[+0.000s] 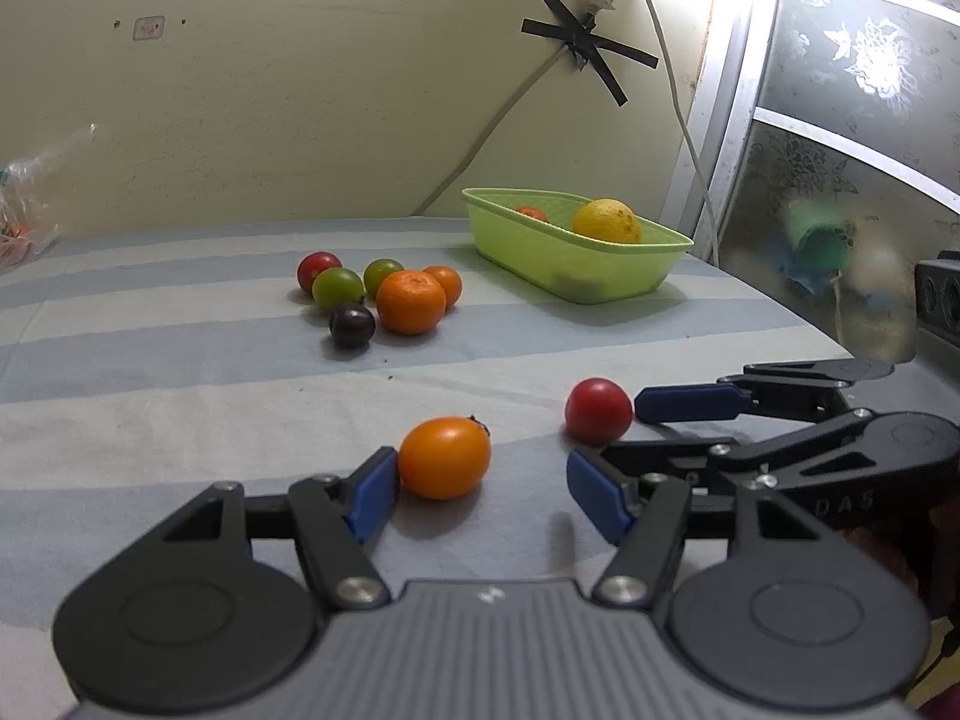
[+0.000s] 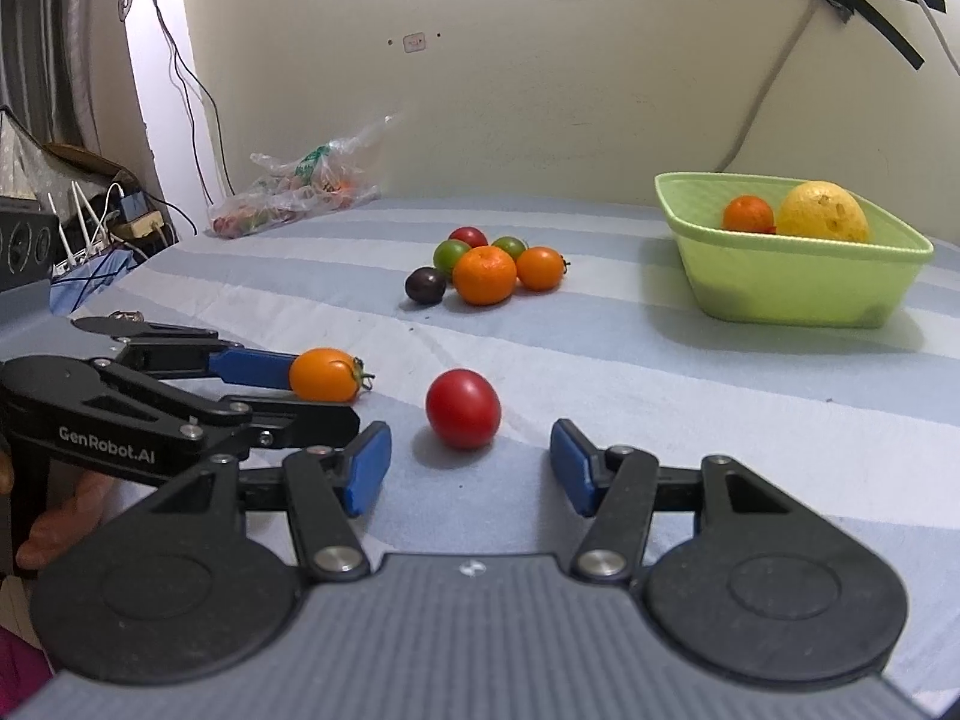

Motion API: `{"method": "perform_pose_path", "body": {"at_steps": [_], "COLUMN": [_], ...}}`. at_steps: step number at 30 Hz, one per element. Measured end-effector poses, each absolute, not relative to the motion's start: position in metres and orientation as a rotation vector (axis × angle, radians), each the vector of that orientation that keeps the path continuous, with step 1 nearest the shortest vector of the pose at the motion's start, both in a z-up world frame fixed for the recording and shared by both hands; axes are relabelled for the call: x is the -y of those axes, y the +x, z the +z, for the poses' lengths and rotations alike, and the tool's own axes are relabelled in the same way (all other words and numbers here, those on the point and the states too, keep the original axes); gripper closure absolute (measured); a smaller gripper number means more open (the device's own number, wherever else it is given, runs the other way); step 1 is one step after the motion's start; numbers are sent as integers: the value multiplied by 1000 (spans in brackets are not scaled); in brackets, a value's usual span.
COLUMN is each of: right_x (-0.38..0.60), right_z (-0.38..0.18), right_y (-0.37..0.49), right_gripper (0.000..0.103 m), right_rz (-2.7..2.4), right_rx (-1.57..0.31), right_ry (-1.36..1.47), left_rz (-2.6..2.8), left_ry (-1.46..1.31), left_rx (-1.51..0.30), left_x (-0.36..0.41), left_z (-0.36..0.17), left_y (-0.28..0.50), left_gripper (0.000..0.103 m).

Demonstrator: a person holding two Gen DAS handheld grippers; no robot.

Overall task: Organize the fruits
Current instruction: 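Hold the open left tool around an orange tomato while the right tool surrounds a red tomato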

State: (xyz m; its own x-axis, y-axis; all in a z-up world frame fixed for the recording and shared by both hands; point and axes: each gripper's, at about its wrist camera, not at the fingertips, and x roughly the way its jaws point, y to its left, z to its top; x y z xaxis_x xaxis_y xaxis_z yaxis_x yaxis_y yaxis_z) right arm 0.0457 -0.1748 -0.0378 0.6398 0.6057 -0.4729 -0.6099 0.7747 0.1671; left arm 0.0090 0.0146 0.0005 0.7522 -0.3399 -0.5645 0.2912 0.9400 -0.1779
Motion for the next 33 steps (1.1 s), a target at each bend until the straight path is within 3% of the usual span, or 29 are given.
{"method": "perform_pose_path", "body": {"at_steps": [9, 13, 22, 24, 33], "right_x": [171, 169, 161, 158, 156], "right_z": [-37, -37, -36, -36, -36], "right_y": [45, 44, 50, 48, 49], "right_gripper": [42, 42, 46, 55, 55], "right_rz": [683, 675, 684, 701, 718], "right_rx": [-533, -531, -529, -521, -525], "right_ry": [-41, -51, -48, -65, -64], "left_rz": [-337, -318, -280, -280, -315], "left_ry": [-75, -76, -67, -72, -80], "left_rx": [-630, -627, -628, -629, -631], "left_x": [-14, -15, -16, -17, -16], "left_z": [1, 1, 1, 1, 2], "left_y": [8, 8, 8, 8, 8], "left_gripper": [43, 55, 68, 69, 54]}}
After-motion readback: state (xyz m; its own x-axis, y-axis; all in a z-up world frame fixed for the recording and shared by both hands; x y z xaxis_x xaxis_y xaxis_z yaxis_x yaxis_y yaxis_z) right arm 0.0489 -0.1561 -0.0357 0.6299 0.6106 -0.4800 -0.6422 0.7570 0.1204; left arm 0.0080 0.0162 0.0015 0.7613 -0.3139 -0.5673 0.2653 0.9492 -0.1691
